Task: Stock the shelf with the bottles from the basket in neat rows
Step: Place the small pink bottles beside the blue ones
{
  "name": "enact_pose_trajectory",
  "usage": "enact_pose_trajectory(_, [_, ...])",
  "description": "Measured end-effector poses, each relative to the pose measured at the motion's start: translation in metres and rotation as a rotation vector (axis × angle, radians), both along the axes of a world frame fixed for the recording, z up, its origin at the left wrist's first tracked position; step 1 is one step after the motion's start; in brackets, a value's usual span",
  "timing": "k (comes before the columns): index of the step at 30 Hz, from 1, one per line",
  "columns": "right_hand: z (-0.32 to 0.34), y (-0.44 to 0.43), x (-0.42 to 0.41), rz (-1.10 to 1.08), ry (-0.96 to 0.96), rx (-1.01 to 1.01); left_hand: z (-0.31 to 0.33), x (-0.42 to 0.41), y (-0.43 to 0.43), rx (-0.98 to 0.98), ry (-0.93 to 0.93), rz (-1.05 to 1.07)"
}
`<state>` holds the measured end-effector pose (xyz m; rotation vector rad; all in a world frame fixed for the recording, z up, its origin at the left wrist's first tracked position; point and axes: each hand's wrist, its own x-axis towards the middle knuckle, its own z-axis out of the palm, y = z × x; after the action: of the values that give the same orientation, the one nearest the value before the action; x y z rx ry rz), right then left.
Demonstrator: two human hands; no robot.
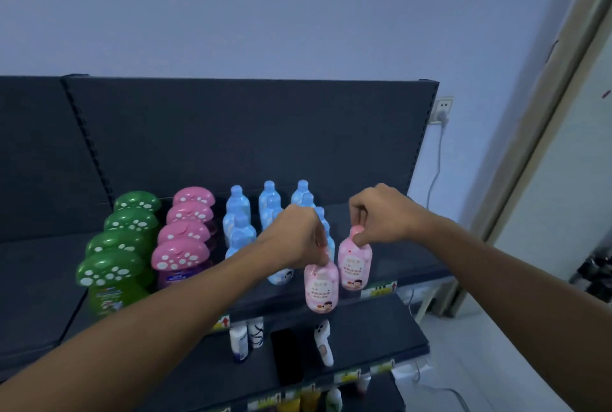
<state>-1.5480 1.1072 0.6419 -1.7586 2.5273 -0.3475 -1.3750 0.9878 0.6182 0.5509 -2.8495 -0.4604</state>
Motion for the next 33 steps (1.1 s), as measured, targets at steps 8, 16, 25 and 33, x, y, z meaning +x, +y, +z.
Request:
enact_pose_trajectory(8, [0.0, -0.031, -0.095, 0.067, -0.018, -0.01, 0.005, -0.077, -0.004, 0.059, 0.024, 0.04])
enact_pose_trajectory(16, [-0.017, -0.078, -0.151, 0.16, -0.062, -0.044, 0.004, -0.128, -0.019, 0.102, 0.019, 0.14])
enact_pose_trajectory(25, [-0.027, -0.12, -0.178, 0.226, -0.097, -0.048, -0.001, -0.16, -0.043, 0.139, 0.072, 0.264])
enact_pose_trajectory(33, [-0.031, -0.137, -0.197, 0.252, -0.112, -0.061, -0.004, -0.184, -0.057, 0.197, 0.116, 0.353])
